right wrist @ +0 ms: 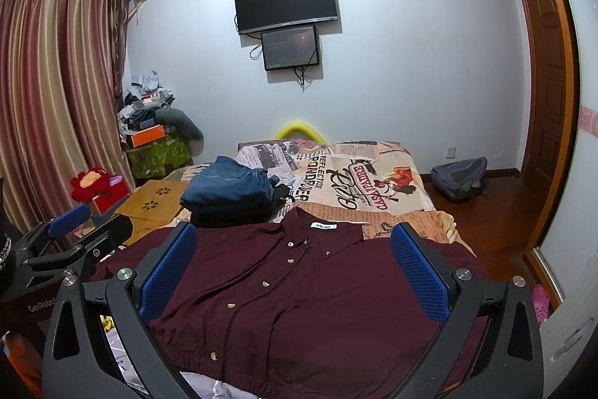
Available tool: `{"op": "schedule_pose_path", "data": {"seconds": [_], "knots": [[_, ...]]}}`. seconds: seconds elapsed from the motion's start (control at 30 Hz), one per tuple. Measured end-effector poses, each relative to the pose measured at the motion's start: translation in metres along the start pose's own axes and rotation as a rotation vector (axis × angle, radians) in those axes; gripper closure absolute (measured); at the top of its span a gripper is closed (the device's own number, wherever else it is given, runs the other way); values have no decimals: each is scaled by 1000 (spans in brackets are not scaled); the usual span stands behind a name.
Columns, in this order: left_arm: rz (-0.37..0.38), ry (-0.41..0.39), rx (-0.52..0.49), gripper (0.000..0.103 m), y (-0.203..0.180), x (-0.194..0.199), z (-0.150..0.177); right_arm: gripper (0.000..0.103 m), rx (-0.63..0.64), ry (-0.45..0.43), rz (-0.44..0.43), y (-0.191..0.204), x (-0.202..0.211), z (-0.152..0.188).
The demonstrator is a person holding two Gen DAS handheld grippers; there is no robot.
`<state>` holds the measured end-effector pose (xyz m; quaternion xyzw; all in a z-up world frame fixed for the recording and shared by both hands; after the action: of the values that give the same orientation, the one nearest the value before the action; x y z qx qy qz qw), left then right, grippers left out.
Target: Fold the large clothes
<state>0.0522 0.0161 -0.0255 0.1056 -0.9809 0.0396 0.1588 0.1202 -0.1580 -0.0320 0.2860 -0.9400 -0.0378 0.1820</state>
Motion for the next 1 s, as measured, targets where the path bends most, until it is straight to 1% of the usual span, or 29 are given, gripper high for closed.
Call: {"op": "schedule_pose_path", "data": {"seconds": [0.53,1.0], "knots": [[-4,0,9,0,0,-4,-1,0,12,-2,1,10,-1,-4],[-11,-4,10,0,0,-5,0,0,17,-2,-1,11,-3,-4]]}}
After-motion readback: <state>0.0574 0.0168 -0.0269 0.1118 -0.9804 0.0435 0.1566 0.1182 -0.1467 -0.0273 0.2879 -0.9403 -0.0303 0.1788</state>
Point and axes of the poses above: each gripper's, at about its wrist camera, not at the fingertips, and x roughly against the way its jaws point, y to its left, z to its underside, the point moved 5 cm from there along -x, roughly the way its jaws point, and after that the axes turned 9 degrees about -z, right-handed, at the moved point
